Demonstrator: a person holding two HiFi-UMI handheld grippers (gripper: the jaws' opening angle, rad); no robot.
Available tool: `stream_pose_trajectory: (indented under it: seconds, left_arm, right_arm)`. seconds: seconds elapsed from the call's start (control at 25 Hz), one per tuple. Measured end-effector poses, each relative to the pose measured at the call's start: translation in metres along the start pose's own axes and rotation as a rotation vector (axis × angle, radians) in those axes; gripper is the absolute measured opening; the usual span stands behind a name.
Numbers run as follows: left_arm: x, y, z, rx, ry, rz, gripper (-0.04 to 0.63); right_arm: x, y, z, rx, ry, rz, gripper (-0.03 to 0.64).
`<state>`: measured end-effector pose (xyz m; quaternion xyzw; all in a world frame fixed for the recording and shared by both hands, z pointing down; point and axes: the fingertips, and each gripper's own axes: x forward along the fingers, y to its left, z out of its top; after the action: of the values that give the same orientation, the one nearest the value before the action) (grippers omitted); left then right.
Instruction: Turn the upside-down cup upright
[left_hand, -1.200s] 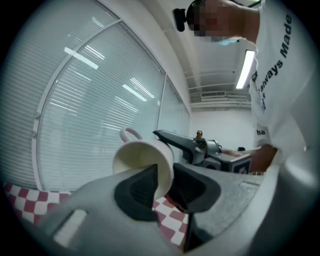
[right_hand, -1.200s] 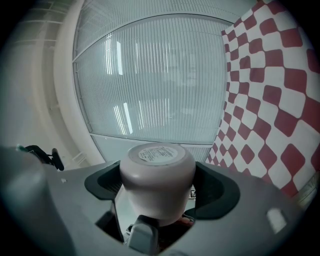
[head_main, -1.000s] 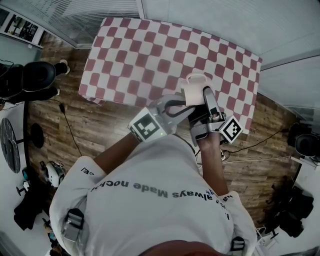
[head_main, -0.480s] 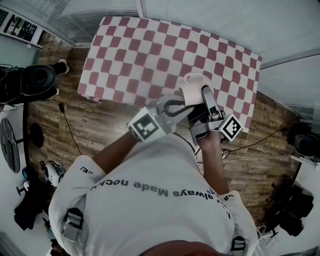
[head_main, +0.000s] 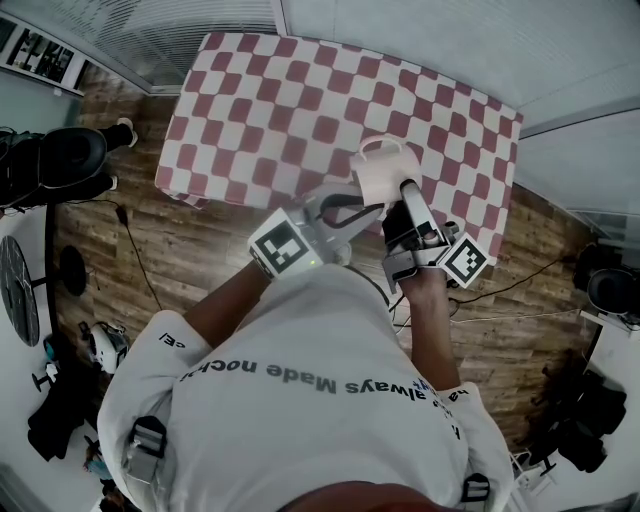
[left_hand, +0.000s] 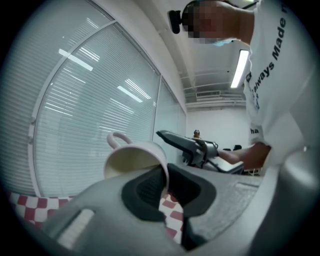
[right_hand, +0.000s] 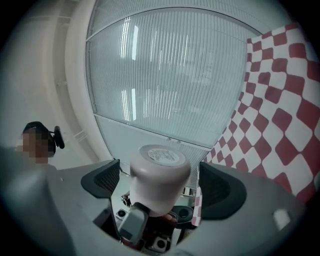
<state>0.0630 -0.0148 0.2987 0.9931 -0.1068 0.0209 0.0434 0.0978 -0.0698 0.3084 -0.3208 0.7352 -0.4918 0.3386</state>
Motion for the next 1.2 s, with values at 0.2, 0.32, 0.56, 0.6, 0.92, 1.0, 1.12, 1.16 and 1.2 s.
stream_pose_trajectory:
  seconds: [0.2,0.32,0.56,0.6,0.92,1.0,1.12,1.16,1.2]
  left_arm:
    - [-0.004,0.007,-0.004,-0.004,0.013,0.013,0.023]
    - [-0.006,0.010,-0.004,-0.002,0.013,0.021,0.023]
    - [-0.009,0.016,-0.009,-0.005,0.024,0.027,0.023]
    - [-0.009,0.016,-0.010,-0.005,0.026,0.027,0.023]
    - [-0.009,0.017,-0.013,-0.010,0.034,0.026,0.023]
    - [-0.009,0.016,-0.015,-0.010,0.039,0.026,0.023]
    - [-0.009,0.014,-0.017,-0.011,0.046,0.024,0.023]
    - [-0.009,0.014,-0.018,-0.010,0.049,0.023,0.023]
    - [-0.009,0.014,-0.018,-0.009,0.052,0.023,0.023]
  right_arm:
    - [-0.005,0.001,0.000,-0.098,0.036,-0.005,0.457]
    - [-0.009,0.006,0.001,-0.224,0.070,-0.023,0.443]
    - [-0.011,0.018,-0.006,-0.507,0.181,-0.027,0.431]
    - [-0.012,0.020,-0.007,-0.541,0.193,-0.019,0.431]
    - [-0.013,0.036,-0.019,-0.960,0.359,0.004,0.417]
    - [-0.013,0.037,-0.024,-1.039,0.401,0.009,0.417]
    - [-0.012,0.037,-0.034,-1.195,0.468,0.007,0.417]
    - [-0.010,0.037,-0.037,-1.265,0.490,0.004,0.417]
    - [-0.009,0.037,-0.040,-1.346,0.522,-0.004,0.417]
